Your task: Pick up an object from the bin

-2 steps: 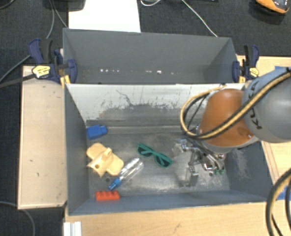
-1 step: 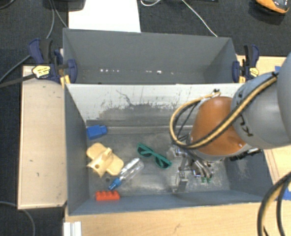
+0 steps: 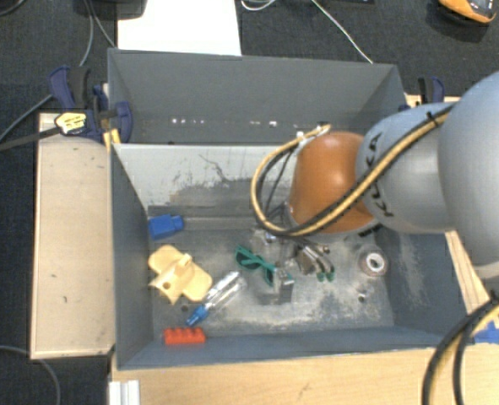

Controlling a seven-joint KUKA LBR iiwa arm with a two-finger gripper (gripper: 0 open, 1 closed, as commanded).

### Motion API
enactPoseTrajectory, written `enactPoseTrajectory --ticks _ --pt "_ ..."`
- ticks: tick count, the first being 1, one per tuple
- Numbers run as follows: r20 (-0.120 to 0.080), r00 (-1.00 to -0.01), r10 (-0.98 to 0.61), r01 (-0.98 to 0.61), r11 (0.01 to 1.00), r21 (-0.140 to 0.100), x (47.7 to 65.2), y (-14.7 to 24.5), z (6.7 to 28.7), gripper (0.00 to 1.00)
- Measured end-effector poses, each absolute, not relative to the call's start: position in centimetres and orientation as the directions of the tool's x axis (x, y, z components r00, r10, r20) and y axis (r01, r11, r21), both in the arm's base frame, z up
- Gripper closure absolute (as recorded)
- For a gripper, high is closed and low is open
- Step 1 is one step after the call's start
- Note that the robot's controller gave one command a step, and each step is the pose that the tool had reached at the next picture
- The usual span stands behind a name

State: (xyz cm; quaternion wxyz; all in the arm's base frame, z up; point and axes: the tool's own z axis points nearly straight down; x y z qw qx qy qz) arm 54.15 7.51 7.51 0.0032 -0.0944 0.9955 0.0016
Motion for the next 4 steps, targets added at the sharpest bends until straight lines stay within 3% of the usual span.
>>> enactPoseTrajectory --ticks 1,4 --pt "-0.015 -0.995 -0.104 -0.104 0.995 0.001 53.36 8.22 7.05 1.00" --pt "-0.020 -0.996 -0.087 -0.087 0.996 0.002 53.67 8.76 7.21 1.00"
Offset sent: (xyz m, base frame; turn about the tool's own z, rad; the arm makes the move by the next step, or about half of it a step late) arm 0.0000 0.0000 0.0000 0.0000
